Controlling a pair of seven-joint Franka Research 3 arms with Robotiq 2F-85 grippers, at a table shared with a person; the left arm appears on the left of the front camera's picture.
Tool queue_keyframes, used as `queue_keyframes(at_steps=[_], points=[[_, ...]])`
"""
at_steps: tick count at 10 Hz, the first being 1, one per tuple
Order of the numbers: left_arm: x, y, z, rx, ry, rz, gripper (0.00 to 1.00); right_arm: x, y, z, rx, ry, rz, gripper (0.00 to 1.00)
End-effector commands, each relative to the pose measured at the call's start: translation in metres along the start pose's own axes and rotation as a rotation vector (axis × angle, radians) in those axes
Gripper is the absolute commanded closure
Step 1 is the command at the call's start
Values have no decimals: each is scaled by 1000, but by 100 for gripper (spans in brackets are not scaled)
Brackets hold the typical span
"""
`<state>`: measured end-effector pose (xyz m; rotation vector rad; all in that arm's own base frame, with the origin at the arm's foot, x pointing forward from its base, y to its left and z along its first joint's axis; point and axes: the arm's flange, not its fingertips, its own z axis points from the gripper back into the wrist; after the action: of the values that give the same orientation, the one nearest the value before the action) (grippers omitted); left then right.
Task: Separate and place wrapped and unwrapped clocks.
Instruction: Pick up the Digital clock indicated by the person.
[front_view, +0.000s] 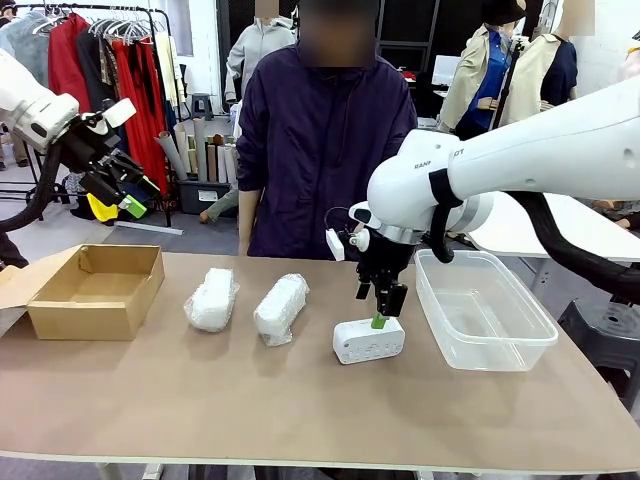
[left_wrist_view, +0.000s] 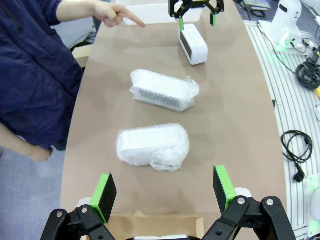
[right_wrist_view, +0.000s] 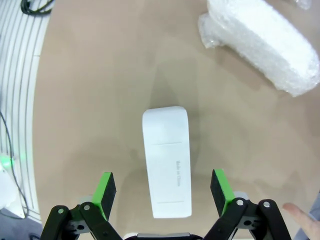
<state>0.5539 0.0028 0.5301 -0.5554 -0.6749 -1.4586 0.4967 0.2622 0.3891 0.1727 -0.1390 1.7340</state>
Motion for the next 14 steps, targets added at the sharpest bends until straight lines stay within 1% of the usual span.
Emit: queue_keyframes(at_steps=[1,2,5,11,12,14], points=[[1,-4,1,8,2,2,0,5,-2,-17,-56,67,-23,0],[1,-4,1,8,2,2,0,7,-3,-25,-36,75,-21,0],[1,-4,1,8,2,2,0,7,-3,-44,-28,119,-21,0],[1,-4,1,8,2,2,0,-5,-2,-70,-1,143,-32,0],[1,-4,1,8,2,2,0,-6,-1,-69,-6,156,-18,14],[1,-4,1,8,2,2,0,-8,-1,-68,0,157,-18,54]])
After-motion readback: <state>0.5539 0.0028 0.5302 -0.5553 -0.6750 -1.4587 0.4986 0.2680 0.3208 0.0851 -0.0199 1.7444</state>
